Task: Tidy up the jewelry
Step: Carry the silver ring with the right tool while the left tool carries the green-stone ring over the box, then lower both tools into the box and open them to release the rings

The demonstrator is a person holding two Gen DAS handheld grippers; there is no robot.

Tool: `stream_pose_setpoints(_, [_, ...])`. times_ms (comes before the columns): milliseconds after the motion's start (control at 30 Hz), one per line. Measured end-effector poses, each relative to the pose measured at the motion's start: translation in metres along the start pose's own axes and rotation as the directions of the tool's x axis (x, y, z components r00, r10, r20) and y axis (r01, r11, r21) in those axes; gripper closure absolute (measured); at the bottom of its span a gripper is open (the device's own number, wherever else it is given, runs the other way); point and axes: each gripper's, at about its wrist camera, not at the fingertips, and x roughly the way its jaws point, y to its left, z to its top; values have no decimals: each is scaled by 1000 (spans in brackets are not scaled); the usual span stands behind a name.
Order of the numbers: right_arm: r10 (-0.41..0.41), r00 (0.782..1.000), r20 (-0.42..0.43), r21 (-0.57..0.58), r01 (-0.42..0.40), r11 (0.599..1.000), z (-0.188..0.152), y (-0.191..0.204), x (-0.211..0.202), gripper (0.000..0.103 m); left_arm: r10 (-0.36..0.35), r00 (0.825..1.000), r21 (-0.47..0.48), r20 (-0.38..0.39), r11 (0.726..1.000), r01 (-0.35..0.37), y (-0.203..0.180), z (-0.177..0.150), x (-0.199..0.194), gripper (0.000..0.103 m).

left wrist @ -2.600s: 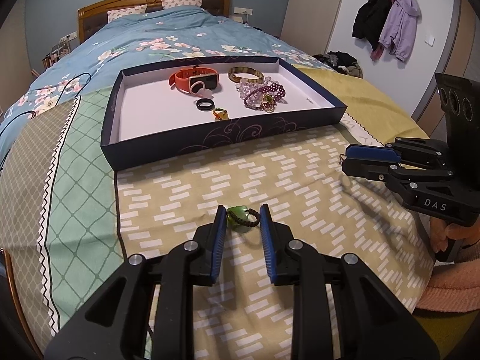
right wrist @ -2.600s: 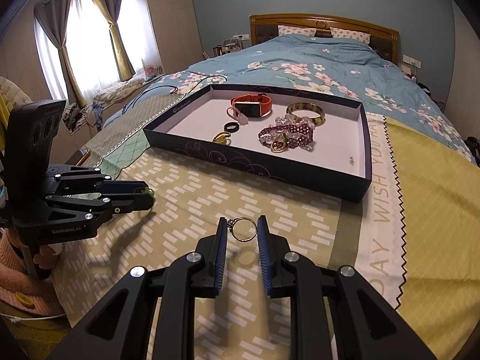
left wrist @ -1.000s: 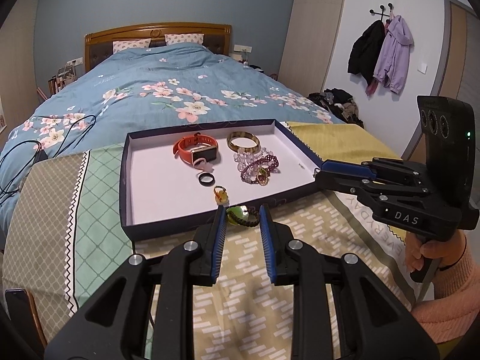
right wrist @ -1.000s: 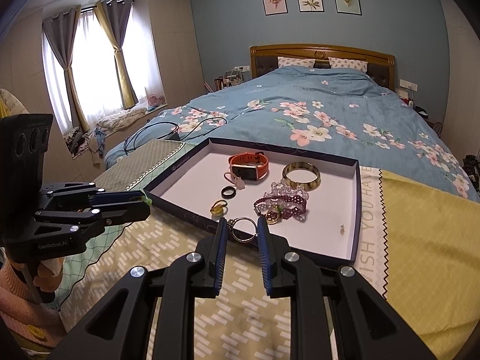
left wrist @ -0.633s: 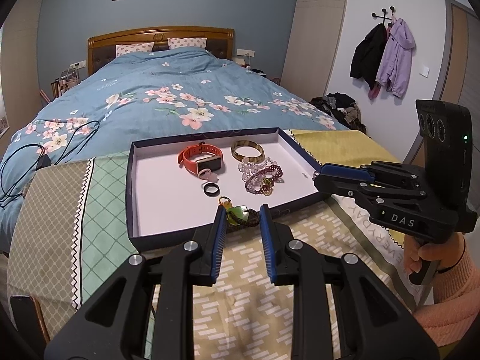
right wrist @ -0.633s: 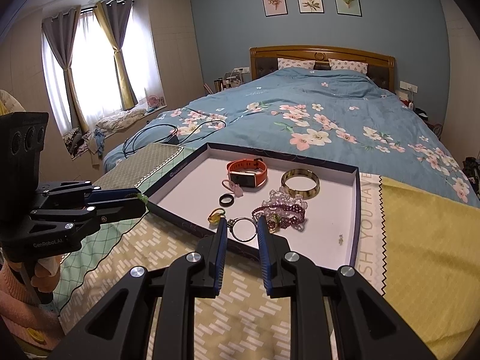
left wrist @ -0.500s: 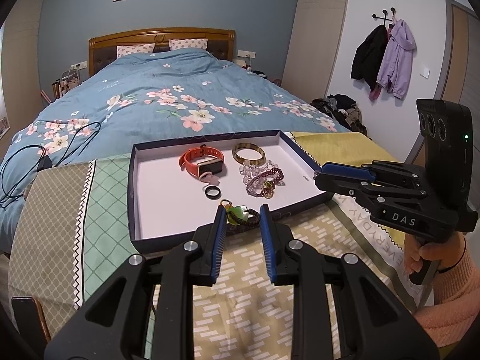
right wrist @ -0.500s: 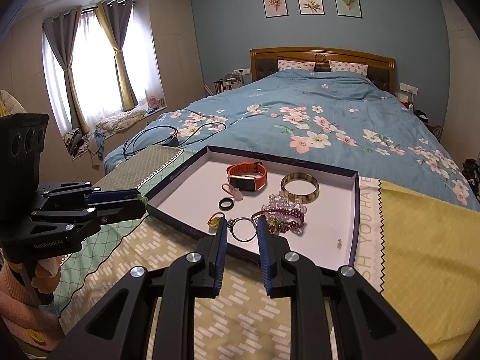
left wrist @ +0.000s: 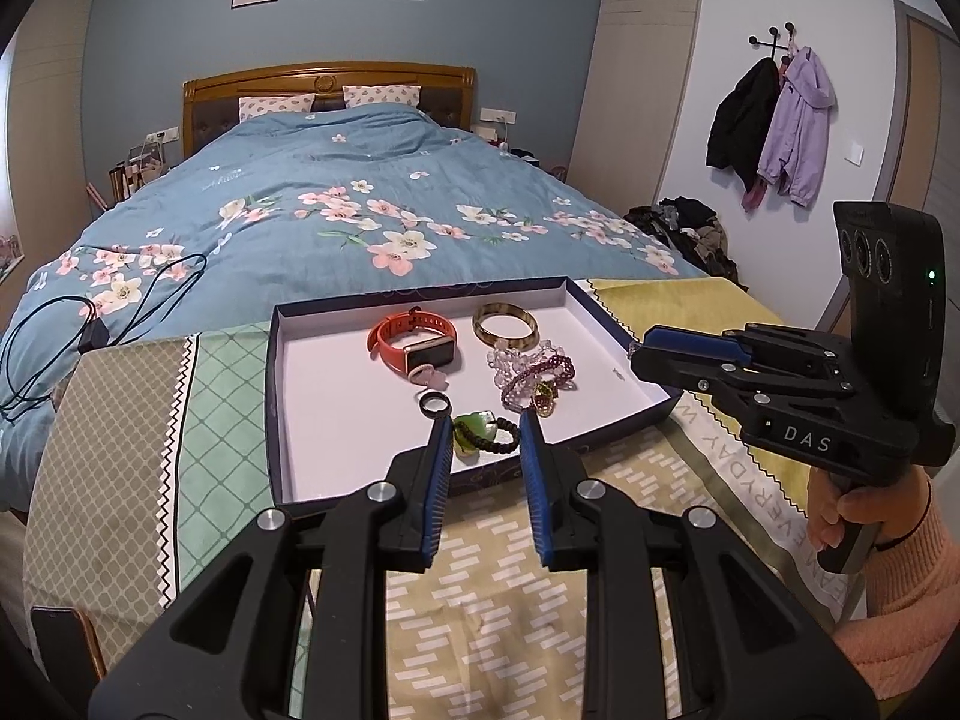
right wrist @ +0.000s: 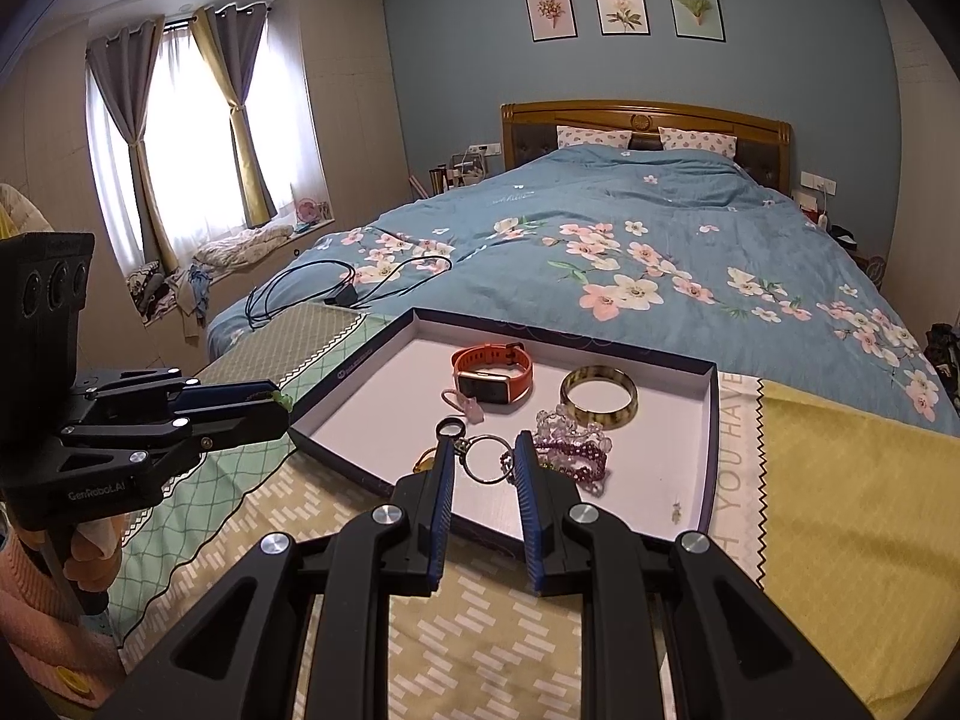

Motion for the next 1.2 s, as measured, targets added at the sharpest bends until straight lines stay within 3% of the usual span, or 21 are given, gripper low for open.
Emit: stream_pose_setpoints(1200, [1,1000,-2,6,-1,1000,13,-7,9,85,10,1000,22,0,1000,-10,3,23,21,80])
